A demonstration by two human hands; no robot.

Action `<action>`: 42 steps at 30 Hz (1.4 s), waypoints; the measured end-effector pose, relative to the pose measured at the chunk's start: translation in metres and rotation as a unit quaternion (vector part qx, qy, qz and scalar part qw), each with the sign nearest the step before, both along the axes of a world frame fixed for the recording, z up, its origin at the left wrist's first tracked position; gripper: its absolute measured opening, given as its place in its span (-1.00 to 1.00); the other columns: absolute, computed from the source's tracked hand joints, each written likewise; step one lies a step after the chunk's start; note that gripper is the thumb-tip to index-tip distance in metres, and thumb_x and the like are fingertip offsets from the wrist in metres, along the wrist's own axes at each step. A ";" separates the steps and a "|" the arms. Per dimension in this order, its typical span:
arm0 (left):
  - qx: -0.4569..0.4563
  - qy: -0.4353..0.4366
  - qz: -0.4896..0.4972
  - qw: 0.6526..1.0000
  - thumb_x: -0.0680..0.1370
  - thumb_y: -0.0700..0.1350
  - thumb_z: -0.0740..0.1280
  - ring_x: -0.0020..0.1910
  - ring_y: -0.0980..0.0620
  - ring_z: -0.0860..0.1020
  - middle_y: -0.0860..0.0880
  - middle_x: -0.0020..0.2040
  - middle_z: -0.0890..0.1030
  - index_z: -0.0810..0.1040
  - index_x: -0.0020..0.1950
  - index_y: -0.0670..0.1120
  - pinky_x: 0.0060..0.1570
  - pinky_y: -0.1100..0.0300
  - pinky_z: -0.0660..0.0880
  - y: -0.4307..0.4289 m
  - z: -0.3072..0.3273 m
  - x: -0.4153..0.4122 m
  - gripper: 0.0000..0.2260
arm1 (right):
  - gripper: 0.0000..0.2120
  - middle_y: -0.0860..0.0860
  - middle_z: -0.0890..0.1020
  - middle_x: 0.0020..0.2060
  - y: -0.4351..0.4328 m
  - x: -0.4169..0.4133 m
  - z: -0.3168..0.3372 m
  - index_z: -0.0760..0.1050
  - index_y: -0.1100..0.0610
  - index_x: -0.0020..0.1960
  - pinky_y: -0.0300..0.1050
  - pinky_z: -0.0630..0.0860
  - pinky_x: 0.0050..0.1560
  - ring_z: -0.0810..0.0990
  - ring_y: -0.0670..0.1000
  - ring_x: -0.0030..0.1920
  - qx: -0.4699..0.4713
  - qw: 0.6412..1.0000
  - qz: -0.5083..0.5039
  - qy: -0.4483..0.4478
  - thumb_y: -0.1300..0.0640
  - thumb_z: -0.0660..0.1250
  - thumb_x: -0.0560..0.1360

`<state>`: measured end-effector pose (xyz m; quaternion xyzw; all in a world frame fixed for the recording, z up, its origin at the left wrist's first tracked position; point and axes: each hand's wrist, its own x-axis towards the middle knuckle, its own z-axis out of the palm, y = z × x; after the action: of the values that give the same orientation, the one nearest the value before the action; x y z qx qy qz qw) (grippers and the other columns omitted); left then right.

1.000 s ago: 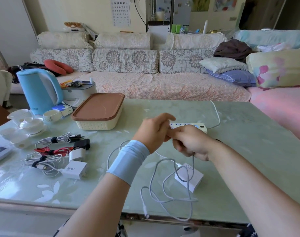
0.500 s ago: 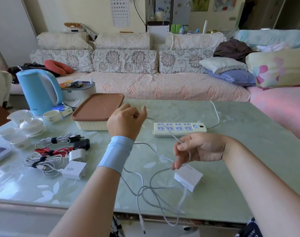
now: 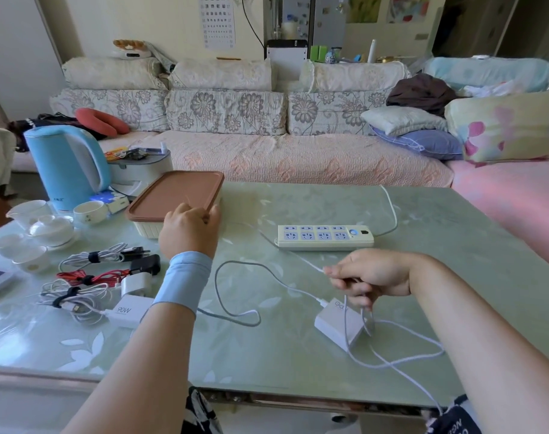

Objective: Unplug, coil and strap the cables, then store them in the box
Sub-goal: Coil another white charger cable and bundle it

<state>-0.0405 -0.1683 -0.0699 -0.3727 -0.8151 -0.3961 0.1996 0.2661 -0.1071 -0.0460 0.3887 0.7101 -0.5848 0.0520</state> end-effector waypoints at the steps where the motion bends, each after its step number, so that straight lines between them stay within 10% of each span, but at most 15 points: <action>1: -0.030 0.012 -0.001 0.999 0.51 0.08 0.30 -0.14 -0.16 0.46 -0.08 -0.18 0.54 0.68 -0.21 -0.07 -0.27 0.13 0.37 0.000 -0.002 0.003 -0.72 | -0.68 -0.01 0.27 -0.55 0.000 -0.002 0.000 0.41 0.11 -0.21 -0.15 0.41 -0.38 0.36 0.01 -0.51 0.013 1.000 -0.020 0.011 -0.04 0.19 0.65; 8: 0.015 0.062 -0.274 0.960 0.36 -0.38 0.14 -0.03 -0.18 0.55 -0.11 -0.01 0.63 0.65 0.03 -0.09 0.03 0.11 0.43 0.014 -0.002 0.059 -0.59 | -0.67 -0.02 0.29 -0.49 -0.009 -0.027 -0.009 0.58 0.19 0.11 -0.11 0.42 -0.27 0.23 0.00 -0.50 0.071 0.996 -0.014 0.046 0.04 0.11 0.69; 13: -0.083 -0.115 -0.454 0.880 0.58 -0.18 0.21 -0.15 0.05 0.59 0.04 -0.16 0.67 0.61 0.05 0.00 -0.03 0.25 0.47 0.001 0.009 0.110 -0.81 | -0.67 -0.03 0.31 -0.47 -0.016 -0.037 -0.011 0.61 0.12 0.04 -0.19 0.14 -0.46 0.13 -0.03 -0.51 0.106 0.989 -0.062 0.087 -0.05 0.16 0.66; 18: -0.262 -0.091 -0.402 0.873 0.60 0.19 0.14 -0.28 -0.04 0.48 -0.01 -0.34 0.54 0.50 -0.36 -0.05 -0.25 0.12 0.38 0.002 0.015 0.114 -0.54 | -0.69 0.00 0.46 -0.51 -0.017 -0.038 -0.003 0.54 0.14 -0.23 -0.19 0.17 -0.46 0.25 -0.02 -0.51 0.138 0.982 -0.095 0.093 -0.01 0.27 0.61; 24: -0.190 0.134 -0.255 0.939 0.46 0.38 0.20 -0.35 -0.02 0.40 0.02 -0.34 0.45 0.31 -0.46 -0.07 -0.44 0.17 0.14 0.005 0.013 0.094 -0.44 | -0.74 0.10 0.67 -0.38 -0.013 -0.024 0.000 0.55 0.19 -0.22 -0.23 0.44 -0.41 0.54 0.00 -0.49 0.139 0.984 -0.014 -0.109 0.03 0.37 0.55; 42: -0.090 0.000 -0.276 0.957 0.53 0.20 0.29 -0.40 -0.03 0.32 -0.02 -0.42 0.29 0.23 -0.52 -0.08 -0.43 0.18 0.15 0.010 0.005 0.109 -0.45 | -0.75 0.05 0.71 -0.36 -0.002 -0.012 0.007 0.56 0.13 -0.23 -0.27 0.38 -0.42 0.61 0.04 -0.43 0.198 0.937 -0.036 -0.287 0.00 0.28 0.52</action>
<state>0.0689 -0.1585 -0.0652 -0.5995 -0.7127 -0.3608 0.0486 0.2543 -0.1095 -0.0390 0.5673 0.7523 -0.2974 0.1542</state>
